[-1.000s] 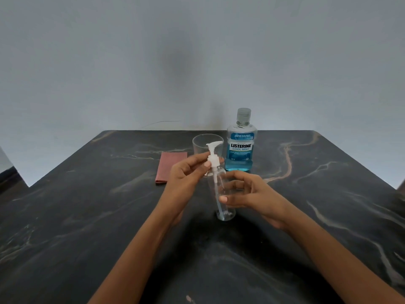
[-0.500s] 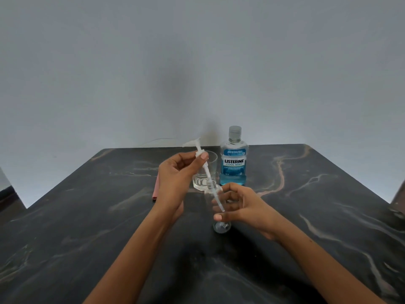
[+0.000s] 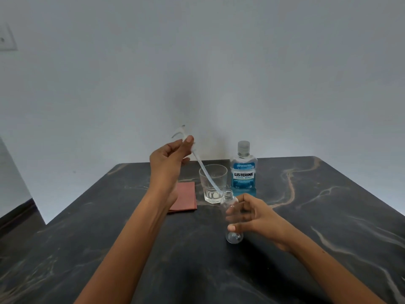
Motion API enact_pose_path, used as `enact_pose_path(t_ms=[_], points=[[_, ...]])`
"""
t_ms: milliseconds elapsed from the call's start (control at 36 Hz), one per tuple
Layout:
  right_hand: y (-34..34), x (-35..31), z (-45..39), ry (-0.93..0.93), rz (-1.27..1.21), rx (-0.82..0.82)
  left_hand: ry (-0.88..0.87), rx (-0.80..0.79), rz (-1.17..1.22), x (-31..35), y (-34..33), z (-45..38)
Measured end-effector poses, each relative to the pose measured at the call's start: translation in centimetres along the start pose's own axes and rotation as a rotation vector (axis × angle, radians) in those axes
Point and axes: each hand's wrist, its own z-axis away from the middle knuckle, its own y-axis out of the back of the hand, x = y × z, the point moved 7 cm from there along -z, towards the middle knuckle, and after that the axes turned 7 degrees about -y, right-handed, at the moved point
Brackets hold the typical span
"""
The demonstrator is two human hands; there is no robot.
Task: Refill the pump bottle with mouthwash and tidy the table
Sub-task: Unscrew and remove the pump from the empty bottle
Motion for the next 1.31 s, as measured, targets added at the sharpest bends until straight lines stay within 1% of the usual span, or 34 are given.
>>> enact_pose_path(t_ms=[278,417,556,667,917,1000,1306], points=[[-0.6,-0.3,0.0,0.03,0.038,0.021,0.371,-0.065,-0.155,-7.6,4.2,3.8],[-0.7,-0.4,0.0,0.064,0.045,0.05,0.414,-0.107,-0.32,-9.4,5.7,4.5],[-0.8,-0.5,0.0,0.093,0.036,0.08,0.371,-0.157,-0.429,-10.2,6.0,4.9],[-1.1,-0.3,-0.1,0.09,0.018,0.101,0.264,-0.157,-0.512,-10.1,6.1,4.8],[-2.4,-0.3,-0.2,0.113,0.109,0.135,0.105,-0.268,-0.729,-10.7,5.6,5.2],[-2.6,-0.2,-0.3,0.129,0.139,0.14,0.036,-0.281,-0.791,-10.3,5.3,5.3],[-2.6,-0.3,0.0,0.152,0.233,0.116,-0.072,-0.284,-0.876,-10.2,5.1,5.7]])
